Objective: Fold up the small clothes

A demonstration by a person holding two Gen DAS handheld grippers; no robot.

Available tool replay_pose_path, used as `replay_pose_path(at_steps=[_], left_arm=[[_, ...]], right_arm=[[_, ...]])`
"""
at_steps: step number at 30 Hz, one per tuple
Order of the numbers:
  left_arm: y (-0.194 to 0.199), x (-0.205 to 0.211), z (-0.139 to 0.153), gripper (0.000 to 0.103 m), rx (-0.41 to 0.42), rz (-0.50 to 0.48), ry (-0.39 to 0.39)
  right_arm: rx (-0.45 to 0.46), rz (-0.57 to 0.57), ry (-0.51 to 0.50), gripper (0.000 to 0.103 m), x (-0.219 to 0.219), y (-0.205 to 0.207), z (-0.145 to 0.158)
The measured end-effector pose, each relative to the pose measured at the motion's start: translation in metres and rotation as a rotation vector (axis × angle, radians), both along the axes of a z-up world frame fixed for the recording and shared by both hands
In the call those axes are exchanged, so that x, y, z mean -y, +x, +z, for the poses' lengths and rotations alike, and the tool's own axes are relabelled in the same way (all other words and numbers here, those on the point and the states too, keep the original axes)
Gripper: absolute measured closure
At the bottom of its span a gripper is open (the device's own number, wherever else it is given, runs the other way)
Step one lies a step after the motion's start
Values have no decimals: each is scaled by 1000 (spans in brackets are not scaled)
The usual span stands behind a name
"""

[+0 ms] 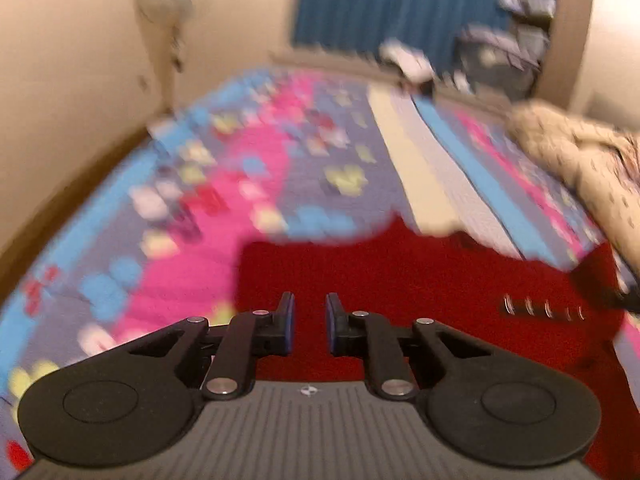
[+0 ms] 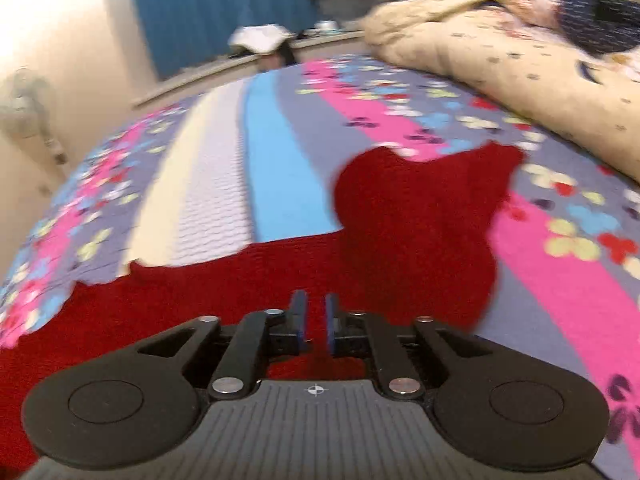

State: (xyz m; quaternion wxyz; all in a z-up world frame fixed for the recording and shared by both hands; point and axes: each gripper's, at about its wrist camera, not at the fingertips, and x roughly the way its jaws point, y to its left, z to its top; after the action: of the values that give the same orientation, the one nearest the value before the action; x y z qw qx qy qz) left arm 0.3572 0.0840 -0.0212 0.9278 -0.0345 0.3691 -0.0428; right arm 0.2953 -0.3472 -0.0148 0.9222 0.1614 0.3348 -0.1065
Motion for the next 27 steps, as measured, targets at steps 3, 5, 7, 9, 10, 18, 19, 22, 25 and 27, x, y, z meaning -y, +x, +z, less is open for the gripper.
replay_pose_path(at_steps=[3, 5, 7, 9, 10, 18, 19, 22, 25, 27], left_arm=[[11, 5, -38, 85, -183, 3, 50], [8, 11, -29, 81, -149, 13, 63], [4, 17, -21, 74, -95, 2, 84], [1, 23, -19, 73, -76, 6, 106], [0, 24, -17, 73, -71, 7, 103], [-12, 29, -7, 61, -36, -10, 145], [-15, 27, -6, 61, -36, -8, 144], [-22, 27, 0, 59, -28, -4, 133], [-33, 28, 7, 56, -20, 1, 127], [-41, 30, 13, 55, -12, 3, 116]], right_arm=[[-206, 72, 29, 65, -7, 18, -31], [-195, 57, 20, 64, -9, 16, -31], [-144, 55, 14, 62, -11, 13, -17], [-80, 44, 4, 59, -10, 8, -6], [-68, 41, -5, 57, -6, 6, -3], [-40, 37, -13, 53, -5, -11, 3], [-32, 44, -19, 53, -6, -13, 5], [-11, 60, -35, 52, -9, -22, 15], [1, 70, -43, 53, -11, -33, 25], [16, 73, -54, 53, -14, -44, 33]])
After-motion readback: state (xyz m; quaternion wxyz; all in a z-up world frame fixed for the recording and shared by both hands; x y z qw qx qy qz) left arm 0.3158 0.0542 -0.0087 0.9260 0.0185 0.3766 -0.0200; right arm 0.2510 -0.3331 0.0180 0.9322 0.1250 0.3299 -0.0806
